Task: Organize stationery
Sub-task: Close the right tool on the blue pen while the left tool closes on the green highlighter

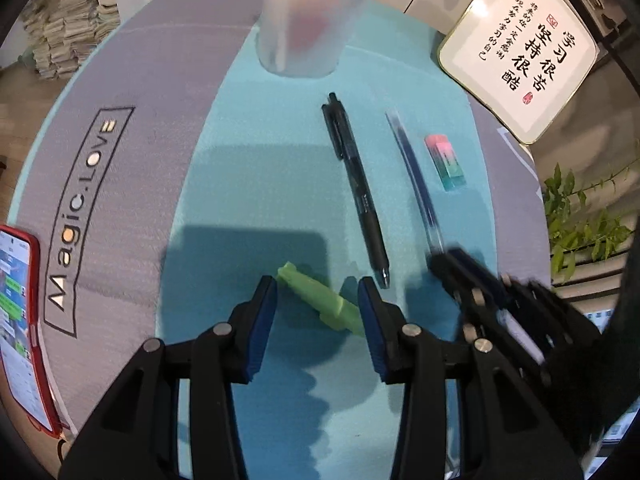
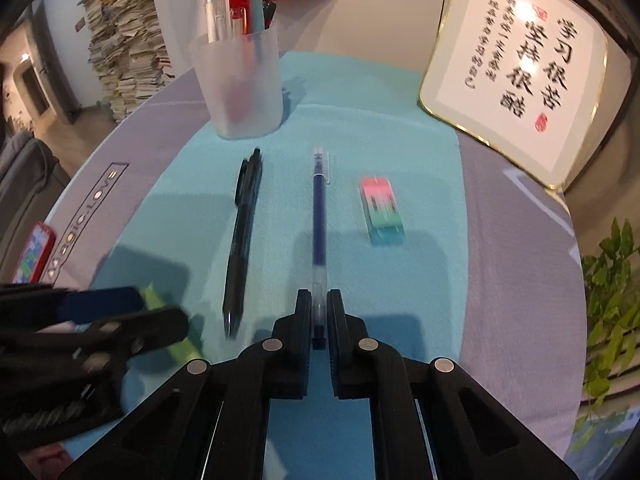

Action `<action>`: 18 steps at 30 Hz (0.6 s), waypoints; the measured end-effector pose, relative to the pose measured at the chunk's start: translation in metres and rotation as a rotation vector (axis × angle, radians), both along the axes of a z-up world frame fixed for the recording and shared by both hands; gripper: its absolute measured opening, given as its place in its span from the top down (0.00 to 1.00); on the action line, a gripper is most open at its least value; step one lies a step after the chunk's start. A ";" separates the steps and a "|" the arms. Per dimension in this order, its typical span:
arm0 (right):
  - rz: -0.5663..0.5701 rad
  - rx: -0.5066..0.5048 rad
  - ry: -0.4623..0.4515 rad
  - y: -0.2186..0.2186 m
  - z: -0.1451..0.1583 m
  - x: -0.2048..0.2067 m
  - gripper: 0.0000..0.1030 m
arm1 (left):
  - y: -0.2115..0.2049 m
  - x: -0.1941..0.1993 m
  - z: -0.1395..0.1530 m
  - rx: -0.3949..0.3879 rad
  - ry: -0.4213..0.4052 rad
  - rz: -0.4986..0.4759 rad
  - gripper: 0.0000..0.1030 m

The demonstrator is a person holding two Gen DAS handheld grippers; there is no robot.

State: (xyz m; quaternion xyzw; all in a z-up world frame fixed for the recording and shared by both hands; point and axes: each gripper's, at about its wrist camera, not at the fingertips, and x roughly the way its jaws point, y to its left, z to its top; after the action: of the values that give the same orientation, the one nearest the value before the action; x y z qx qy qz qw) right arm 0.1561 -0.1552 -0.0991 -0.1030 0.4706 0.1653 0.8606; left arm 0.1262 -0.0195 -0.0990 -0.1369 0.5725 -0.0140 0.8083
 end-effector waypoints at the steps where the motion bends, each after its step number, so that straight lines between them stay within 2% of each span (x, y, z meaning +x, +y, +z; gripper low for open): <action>1: 0.005 0.002 0.007 -0.004 0.001 -0.006 0.92 | -0.001 0.001 0.000 -0.004 0.005 0.001 0.62; 3: 0.014 0.001 0.023 -0.012 0.003 -0.019 0.92 | -0.004 0.003 -0.001 -0.008 0.003 -0.007 0.83; 6: 0.012 -0.009 0.056 -0.026 0.004 -0.040 0.92 | -0.008 0.004 -0.002 0.006 -0.004 -0.048 0.86; 11: 0.064 -0.011 0.135 -0.036 0.000 -0.071 0.92 | -0.016 0.002 -0.002 0.080 -0.011 -0.166 0.88; 14: 0.082 -0.021 0.126 -0.036 0.002 -0.074 0.92 | -0.013 -0.005 -0.002 0.089 0.003 -0.228 0.88; 17: 0.070 -0.041 0.080 -0.034 0.010 -0.064 0.81 | -0.009 -0.015 -0.002 0.101 0.002 -0.267 0.88; 18: 0.077 -0.036 0.073 -0.032 0.013 -0.058 0.73 | -0.006 -0.018 -0.003 0.105 -0.001 -0.279 0.87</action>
State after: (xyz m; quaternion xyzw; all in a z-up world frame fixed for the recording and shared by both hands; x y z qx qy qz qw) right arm 0.0978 -0.1869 -0.0866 -0.1306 0.5005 0.1935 0.8337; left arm 0.1079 -0.0256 -0.1022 -0.0133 0.5856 -0.0963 0.8048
